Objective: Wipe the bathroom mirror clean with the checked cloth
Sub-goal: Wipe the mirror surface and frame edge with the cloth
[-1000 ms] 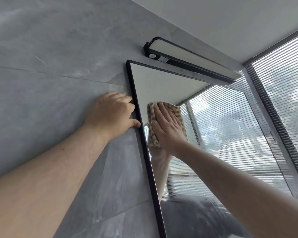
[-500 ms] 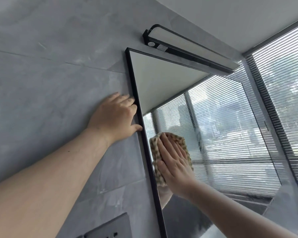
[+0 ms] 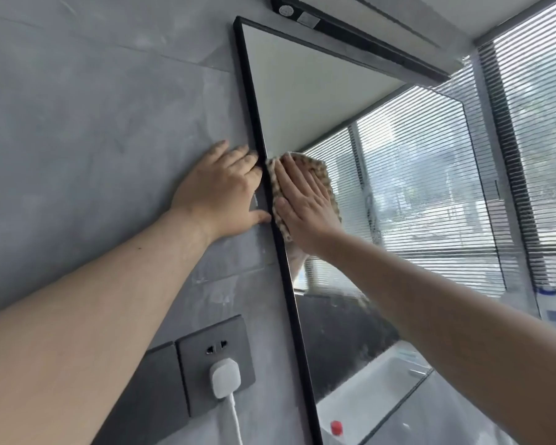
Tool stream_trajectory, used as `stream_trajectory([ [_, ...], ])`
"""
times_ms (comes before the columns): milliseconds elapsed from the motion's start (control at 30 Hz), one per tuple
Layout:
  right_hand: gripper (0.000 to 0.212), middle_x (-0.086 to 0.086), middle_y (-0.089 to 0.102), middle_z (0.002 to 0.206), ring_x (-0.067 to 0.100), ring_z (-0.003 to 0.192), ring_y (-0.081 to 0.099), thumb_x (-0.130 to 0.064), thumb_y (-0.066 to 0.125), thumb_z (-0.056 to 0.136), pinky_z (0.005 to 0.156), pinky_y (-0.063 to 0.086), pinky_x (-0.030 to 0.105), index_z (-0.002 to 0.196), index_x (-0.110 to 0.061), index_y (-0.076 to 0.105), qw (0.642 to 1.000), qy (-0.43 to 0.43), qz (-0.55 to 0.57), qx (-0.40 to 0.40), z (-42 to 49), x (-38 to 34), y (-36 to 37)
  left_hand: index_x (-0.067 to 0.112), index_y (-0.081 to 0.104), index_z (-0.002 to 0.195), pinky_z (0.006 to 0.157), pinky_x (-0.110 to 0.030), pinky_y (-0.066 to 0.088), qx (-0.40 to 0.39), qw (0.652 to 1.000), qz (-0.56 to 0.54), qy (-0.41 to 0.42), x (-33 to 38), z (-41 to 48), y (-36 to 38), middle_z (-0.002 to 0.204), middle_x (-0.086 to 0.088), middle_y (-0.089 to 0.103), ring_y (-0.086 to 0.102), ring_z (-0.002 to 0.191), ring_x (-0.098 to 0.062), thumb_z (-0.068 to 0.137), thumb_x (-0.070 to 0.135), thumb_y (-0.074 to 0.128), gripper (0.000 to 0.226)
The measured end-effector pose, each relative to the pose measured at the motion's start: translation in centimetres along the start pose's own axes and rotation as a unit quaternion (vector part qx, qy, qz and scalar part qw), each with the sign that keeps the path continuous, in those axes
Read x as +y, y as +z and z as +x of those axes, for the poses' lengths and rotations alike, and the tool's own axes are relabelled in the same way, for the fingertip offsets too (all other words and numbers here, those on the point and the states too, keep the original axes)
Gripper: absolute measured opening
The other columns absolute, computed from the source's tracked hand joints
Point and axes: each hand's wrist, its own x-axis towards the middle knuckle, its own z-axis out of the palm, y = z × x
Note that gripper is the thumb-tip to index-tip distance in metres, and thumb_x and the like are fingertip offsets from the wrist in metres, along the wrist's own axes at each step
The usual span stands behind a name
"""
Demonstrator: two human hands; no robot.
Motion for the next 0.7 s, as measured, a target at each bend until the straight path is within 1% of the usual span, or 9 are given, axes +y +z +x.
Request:
stream_trajectory([
  [67,0.062,-0.016,-0.012,0.161,0.002,0.148,-0.014,-0.051,0.013,0.098,0.118,-0.014,0.021,0.156,-0.036,-0.002,1.0,0.003,0.006,0.005,-0.6,0.0,0.3,0.006,0.05,0.143,0.123,-0.046,0.013,0.001,1.0,0.003,-0.004,0.2,-0.2,0.1,0.153,-0.014,0.044,0.034,0.146,-0.028,0.076,0.073,0.061,0.095],
  [133,0.059,-0.018,-0.015,0.158,0.002,0.147,-0.016,-0.051,0.013,0.099,0.118,-0.015,0.02,0.153,-0.039,-0.007,1.0,0.002,0.006,0.006,-2.0,0.1,1.0,0.006,0.05,0.143,0.124,-0.046,0.012,0.002,1.0,0.004,-0.01,0.4,-0.4,0.3,0.154,-0.013,0.044,0.033,0.146,-0.028,0.073,0.075,0.061,0.099],
  [233,0.057,-0.015,-0.016,0.162,0.007,0.151,-0.016,-0.05,0.013,0.102,0.123,-0.009,0.03,0.152,-0.039,-0.011,1.0,0.001,-0.006,-0.014,-5.2,0.7,2.3,0.007,0.045,0.146,0.124,-0.046,0.009,-0.009,1.0,0.013,-0.016,0.8,-0.8,0.5,0.157,-0.012,0.039,0.029,0.148,-0.027,0.073,0.077,0.06,0.103],
  [300,0.058,-0.013,-0.017,0.163,0.009,0.152,-0.014,-0.048,0.012,0.103,0.123,-0.007,0.033,0.154,-0.036,-0.01,1.0,0.004,-0.015,-0.019,-7.9,1.1,3.3,0.007,0.043,0.148,0.124,-0.046,0.008,-0.01,1.0,0.02,-0.022,1.1,-1.1,0.5,0.158,-0.012,0.037,0.027,0.149,-0.026,0.074,0.078,0.056,0.103],
  [367,0.059,-0.012,-0.018,0.163,0.01,0.152,-0.014,-0.048,0.012,0.103,0.123,-0.011,0.031,0.156,-0.033,-0.009,1.0,0.008,-0.02,-0.022,-10.5,1.2,4.1,0.008,0.039,0.15,0.124,-0.047,0.007,-0.022,0.999,0.03,-0.027,1.4,-1.2,0.5,0.16,-0.011,0.034,0.024,0.15,-0.026,0.072,0.082,0.05,0.108],
  [467,0.06,-0.012,-0.017,0.163,0.008,0.151,-0.015,-0.047,0.015,0.104,0.119,-0.017,0.025,0.156,-0.033,-0.012,0.999,0.024,-0.018,-0.017,-13.8,1.1,5.3,0.007,0.032,0.153,0.124,-0.051,0.004,-0.046,0.997,0.05,-0.038,2.3,-1.7,0.5,0.162,-0.011,0.028,0.018,0.152,-0.026,0.068,0.089,0.042,0.118],
  [533,0.06,-0.012,-0.017,0.164,0.01,0.152,-0.013,-0.048,0.013,0.104,0.12,-0.015,0.026,0.156,-0.034,-0.012,0.999,0.036,-0.013,-0.019,-15.8,1.0,6.0,0.007,0.028,0.154,0.123,-0.052,0.002,-0.059,0.996,0.055,-0.036,2.9,-2.2,0.6,0.163,-0.011,0.024,0.014,0.153,-0.026,0.069,0.089,0.04,0.119],
  [600,0.059,-0.013,-0.017,0.164,0.011,0.152,-0.011,-0.051,0.009,0.104,0.121,-0.013,0.026,0.157,-0.034,-0.012,0.998,0.049,-0.004,-0.025,-18.0,0.8,6.8,0.007,0.027,0.155,0.124,-0.051,0.001,-0.062,0.996,0.051,-0.036,3.3,-2.6,0.6,0.164,-0.011,0.023,0.013,0.153,-0.025,0.072,0.088,0.037,0.116],
  [700,0.059,-0.015,-0.016,0.164,0.011,0.153,-0.009,-0.049,0.011,0.104,0.121,-0.012,0.026,0.156,-0.036,-0.012,0.997,0.073,0.01,-0.021,-20.1,0.4,7.6,0.008,0.029,0.154,0.124,-0.05,0.001,-0.06,0.996,0.049,-0.042,3.4,-2.8,0.5,0.164,-0.01,0.025,0.015,0.153,-0.024,0.071,0.086,0.032,0.114],
])
